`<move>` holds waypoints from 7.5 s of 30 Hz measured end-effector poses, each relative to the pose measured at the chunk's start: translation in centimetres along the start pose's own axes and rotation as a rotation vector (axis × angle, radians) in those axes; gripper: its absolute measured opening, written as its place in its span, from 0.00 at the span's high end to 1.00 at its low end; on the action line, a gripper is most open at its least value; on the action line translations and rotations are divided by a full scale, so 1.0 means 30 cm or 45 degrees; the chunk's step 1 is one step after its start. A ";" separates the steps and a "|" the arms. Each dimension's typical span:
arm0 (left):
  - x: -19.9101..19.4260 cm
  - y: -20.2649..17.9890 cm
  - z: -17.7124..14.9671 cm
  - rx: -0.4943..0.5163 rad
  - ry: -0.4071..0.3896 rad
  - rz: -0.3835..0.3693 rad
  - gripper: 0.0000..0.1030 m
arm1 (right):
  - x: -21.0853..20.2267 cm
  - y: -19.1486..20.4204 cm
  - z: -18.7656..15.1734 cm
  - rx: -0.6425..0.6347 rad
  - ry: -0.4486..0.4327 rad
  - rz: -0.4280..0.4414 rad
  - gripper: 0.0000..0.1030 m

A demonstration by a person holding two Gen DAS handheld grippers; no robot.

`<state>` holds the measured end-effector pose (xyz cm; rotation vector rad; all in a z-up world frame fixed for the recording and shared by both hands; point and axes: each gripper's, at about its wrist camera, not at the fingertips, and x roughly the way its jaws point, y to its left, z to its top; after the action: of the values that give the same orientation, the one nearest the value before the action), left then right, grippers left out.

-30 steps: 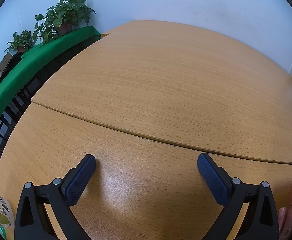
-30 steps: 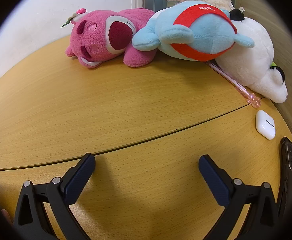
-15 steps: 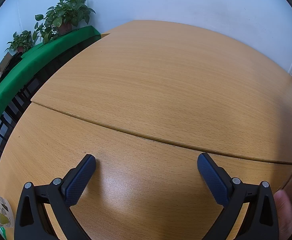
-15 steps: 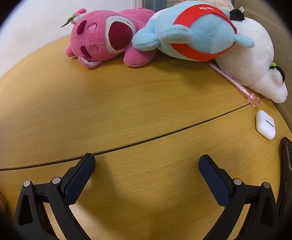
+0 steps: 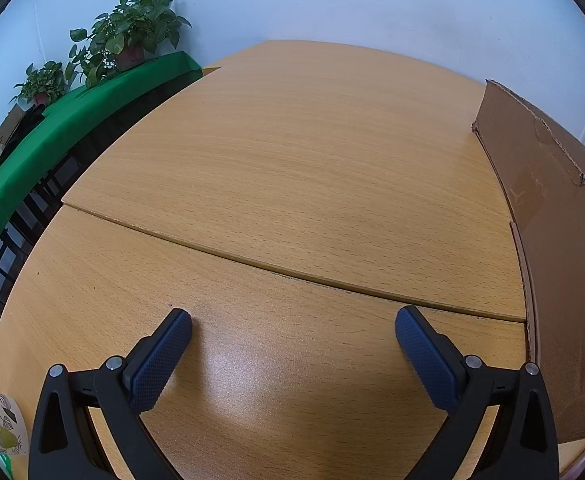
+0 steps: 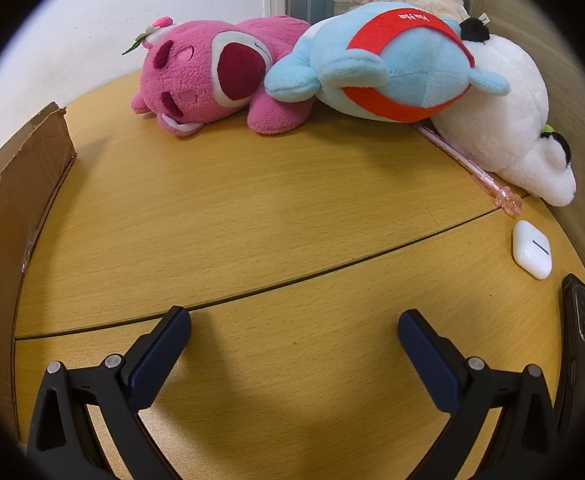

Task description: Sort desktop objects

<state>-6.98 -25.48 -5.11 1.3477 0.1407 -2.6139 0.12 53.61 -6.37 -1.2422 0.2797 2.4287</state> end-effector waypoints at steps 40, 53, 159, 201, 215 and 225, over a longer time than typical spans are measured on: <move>-0.001 0.002 0.004 0.010 0.002 -0.007 0.00 | -0.004 -0.005 -0.012 0.002 -0.002 0.000 0.00; -0.035 -0.014 -0.018 0.166 0.096 -0.194 0.00 | -0.279 -0.019 -0.175 -0.174 -0.162 -0.076 0.01; -1.072 -0.601 0.072 0.486 -0.447 -0.751 0.25 | -1.052 1.056 -0.192 -0.956 -0.672 0.915 0.32; 0.090 -0.808 0.612 0.284 0.297 -0.501 0.18 | -0.050 1.559 0.219 -0.891 -0.040 0.863 0.30; -0.275 -0.618 0.596 0.269 0.054 -0.439 0.11 | -0.292 1.411 0.322 -0.794 -0.080 0.958 0.14; -0.759 -0.478 0.366 0.348 -0.494 -0.215 0.00 | -0.660 1.197 0.179 -0.658 -0.235 0.886 0.11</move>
<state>-5.95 -10.40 19.73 0.9002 -0.1740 -3.0690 -8.94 18.06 12.73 -1.2430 0.0184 3.3522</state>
